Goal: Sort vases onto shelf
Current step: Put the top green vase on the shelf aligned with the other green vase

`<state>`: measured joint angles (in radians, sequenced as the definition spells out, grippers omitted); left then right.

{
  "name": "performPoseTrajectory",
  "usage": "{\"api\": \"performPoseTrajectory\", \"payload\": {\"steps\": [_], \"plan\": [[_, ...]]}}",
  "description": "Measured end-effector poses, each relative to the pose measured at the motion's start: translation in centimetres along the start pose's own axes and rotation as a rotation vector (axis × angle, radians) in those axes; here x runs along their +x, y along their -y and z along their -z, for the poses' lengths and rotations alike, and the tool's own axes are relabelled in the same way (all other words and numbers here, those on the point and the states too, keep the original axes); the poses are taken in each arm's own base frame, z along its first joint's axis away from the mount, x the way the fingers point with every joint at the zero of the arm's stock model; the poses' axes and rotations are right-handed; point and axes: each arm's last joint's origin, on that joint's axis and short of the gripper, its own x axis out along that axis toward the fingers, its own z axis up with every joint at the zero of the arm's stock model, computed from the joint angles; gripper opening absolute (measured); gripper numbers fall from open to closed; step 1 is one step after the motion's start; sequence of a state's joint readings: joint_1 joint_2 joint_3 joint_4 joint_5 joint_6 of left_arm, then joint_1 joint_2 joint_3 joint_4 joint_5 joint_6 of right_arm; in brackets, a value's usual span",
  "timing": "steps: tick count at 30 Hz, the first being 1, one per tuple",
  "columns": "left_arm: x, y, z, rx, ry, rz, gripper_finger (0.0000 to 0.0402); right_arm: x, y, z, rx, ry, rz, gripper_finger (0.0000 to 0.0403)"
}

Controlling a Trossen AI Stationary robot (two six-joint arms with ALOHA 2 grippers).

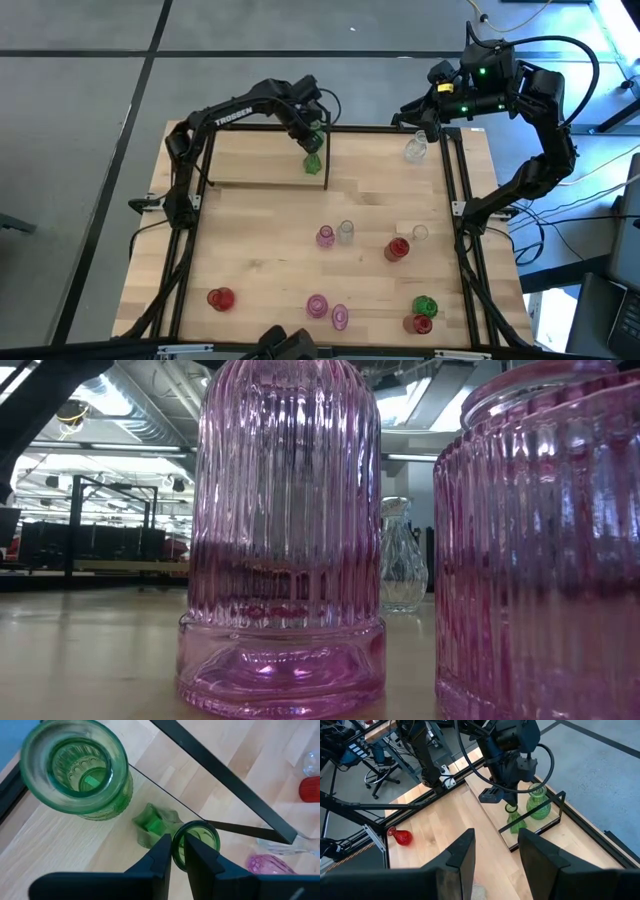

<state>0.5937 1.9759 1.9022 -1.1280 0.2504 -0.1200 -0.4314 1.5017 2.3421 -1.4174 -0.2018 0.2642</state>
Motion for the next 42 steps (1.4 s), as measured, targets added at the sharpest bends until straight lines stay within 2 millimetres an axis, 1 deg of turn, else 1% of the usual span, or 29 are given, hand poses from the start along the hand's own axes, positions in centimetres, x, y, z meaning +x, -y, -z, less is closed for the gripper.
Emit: {"api": "performPoseTrajectory", "payload": {"steps": [10, 12, 18, 21, 24, 27, 30, 32, 34, 35, 38, 40, 42], "plan": [[-0.2, -0.2, 0.0, -0.004, 0.007, 0.001, 0.0043, 0.0, 0.1, 0.2, 0.005, -0.023, 0.006, 0.0136], [-0.7, -0.2, 0.0, -0.001, 0.024, 0.002, 0.0043, 0.0, 0.1, 0.2, 0.005, -0.023, 0.006, 0.0136], [-3.1, -0.3, 0.1, 0.000, 0.096, -0.027, 0.0043, 0.0, 0.1, 0.2, 0.005, -0.023, 0.007, 0.0136], [-4.4, -0.2, 0.5, 0.001, 0.112, -0.013, 0.0043, 0.0, 0.1, 0.2, 0.005, -0.023, 0.007, 0.0136], [-6.0, 0.8, 1.7, 0.061, 0.083, 0.008, 0.0043, 0.0, 0.1, 0.2, 0.005, -0.024, 0.008, 0.0136], [-6.9, 2.5, 3.0, 0.148, 0.063, 0.021, 0.0032, 0.0, 0.1, 0.3, 0.006, -0.028, 0.011, 0.0136], [-7.5, 3.9, 4.1, 0.198, 0.105, 0.051, 0.0008, 0.0, 0.1, 0.3, 0.006, -0.027, 0.015, 0.0136], [-7.8, 4.5, 5.0, 0.209, 0.155, 0.083, 0.0003, 0.0, 0.1, 0.3, 0.006, -0.027, 0.015, 0.0136], [-7.6, 4.7, 6.2, 0.192, 0.189, 0.100, 0.0002, 0.0, 0.1, 0.3, 0.006, -0.028, 0.016, 0.0136], [-7.1, 4.8, 6.8, 0.183, 0.207, 0.110, 0.0001, 0.0, 0.1, 0.3, 0.006, -0.029, 0.016, 0.0136], [-5.4, 5.3, 8.9, 0.169, 0.276, 0.152, 0.0001, 0.0, 0.1, 0.3, 0.003, -0.029, 0.016, 0.0136], [-4.3, 6.0, 10.2, 0.152, 0.353, 0.181, 0.0001, 0.0, 0.1, 0.3, -0.005, -0.028, 0.018, 0.0136], [-2.8, 6.7, 11.6, 0.130, 0.429, 0.167, 0.0001, 0.0, 0.1, 0.3, -0.014, -0.028, 0.018, 0.0136]]}}
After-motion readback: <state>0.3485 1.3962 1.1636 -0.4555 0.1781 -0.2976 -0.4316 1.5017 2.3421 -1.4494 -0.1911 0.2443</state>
